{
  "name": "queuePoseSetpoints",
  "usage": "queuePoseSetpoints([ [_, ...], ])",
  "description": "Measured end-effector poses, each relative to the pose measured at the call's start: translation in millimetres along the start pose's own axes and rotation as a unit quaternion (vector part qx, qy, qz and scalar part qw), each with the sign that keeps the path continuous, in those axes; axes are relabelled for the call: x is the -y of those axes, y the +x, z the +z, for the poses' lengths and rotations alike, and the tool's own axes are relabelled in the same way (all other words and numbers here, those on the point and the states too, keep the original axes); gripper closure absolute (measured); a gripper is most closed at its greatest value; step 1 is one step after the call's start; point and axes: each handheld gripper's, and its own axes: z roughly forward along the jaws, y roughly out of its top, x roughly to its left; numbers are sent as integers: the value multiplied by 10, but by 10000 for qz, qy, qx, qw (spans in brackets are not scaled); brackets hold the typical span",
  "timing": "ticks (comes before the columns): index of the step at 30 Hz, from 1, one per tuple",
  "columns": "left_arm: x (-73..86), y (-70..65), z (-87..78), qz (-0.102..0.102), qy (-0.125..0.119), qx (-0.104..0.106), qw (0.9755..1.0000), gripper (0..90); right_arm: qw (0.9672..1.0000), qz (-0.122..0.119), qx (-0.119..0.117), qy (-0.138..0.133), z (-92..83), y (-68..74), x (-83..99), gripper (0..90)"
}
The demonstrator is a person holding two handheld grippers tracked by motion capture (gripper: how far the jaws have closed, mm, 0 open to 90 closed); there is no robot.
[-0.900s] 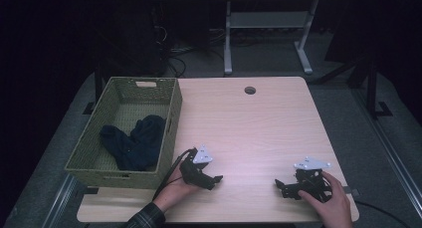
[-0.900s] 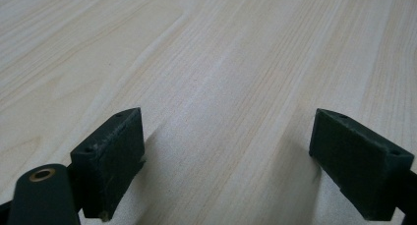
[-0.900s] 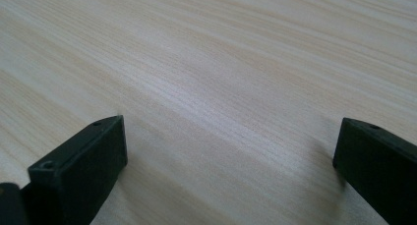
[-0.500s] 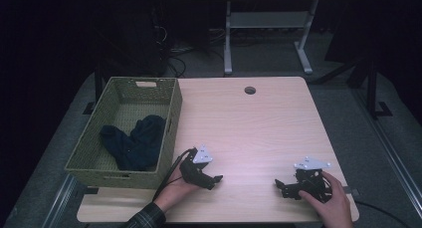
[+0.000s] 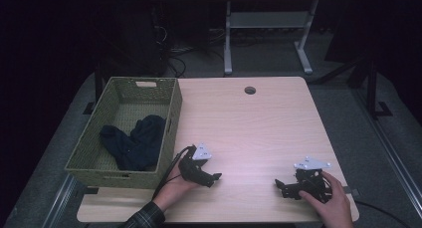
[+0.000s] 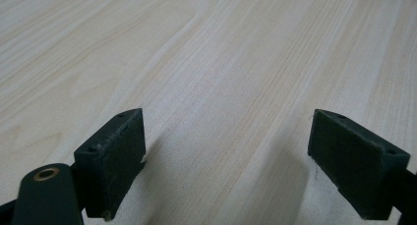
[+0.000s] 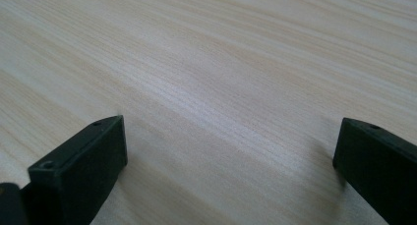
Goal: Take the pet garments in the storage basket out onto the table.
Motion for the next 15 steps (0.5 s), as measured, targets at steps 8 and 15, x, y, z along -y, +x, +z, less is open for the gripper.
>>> queuePoseSetpoints([
  [8, -17, -8, -27, -27, -2, 38, 10000, 141, 10000, 1, 0, 1, 0, 0, 0, 0],
  [15, -50, 17, -68, -42, -65, 35, 10000, 141, 10000, -2, -1, 0, 0, -1, 0, 0],
])
